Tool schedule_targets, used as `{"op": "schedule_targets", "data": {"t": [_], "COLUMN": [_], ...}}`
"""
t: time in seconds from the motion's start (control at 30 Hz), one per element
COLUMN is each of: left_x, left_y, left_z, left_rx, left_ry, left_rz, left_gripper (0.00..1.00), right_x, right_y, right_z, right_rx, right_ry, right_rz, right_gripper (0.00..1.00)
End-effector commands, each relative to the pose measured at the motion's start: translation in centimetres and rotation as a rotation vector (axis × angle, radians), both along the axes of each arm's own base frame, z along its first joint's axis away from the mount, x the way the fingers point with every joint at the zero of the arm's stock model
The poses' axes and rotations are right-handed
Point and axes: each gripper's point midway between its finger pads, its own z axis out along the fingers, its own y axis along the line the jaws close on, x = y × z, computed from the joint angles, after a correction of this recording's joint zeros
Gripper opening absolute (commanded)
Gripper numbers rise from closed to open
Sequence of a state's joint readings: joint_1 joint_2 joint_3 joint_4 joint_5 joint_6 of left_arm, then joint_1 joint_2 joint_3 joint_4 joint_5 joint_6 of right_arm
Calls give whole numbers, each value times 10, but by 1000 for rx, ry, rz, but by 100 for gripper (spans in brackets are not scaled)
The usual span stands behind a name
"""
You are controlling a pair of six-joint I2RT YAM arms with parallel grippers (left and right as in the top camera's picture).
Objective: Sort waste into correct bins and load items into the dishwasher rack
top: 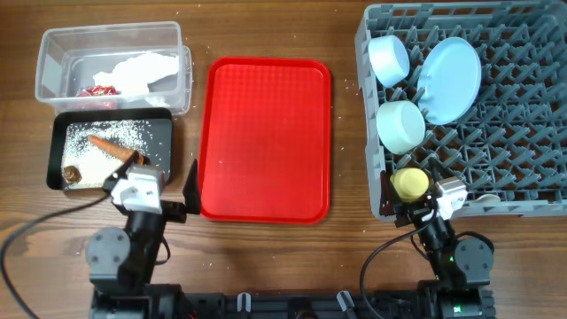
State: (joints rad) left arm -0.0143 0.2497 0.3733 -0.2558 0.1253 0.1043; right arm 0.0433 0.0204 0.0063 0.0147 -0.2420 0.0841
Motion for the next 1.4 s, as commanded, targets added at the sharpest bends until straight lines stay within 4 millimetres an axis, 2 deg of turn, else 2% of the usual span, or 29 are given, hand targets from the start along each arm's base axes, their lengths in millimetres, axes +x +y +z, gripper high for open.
{"op": "schedule_targets", "data": {"t": [0.0, 0.23, 0.43, 1.37], "left_x": [-5, -6, 1, 3], "left_y": [0, 4, 7, 8], "left_z": [-29, -54, -78, -77], "left_rx": [16, -21, -68, -93], "left_ry": [-16, -43, -35, -56], "left_rz": [-6, 14, 32, 41], "left_gripper": [100, 100, 100, 100], "right_x": [-1, -1, -1, -1], "right_y": [1, 1, 1, 1], "right_z": [2, 2, 2, 2], "right_rx": [-4, -4, -3, -4], "right_ry": [-10, -10, -10, -11], "right_rz": [6, 6, 6, 6], "right_gripper": [100, 100, 100, 100]}}
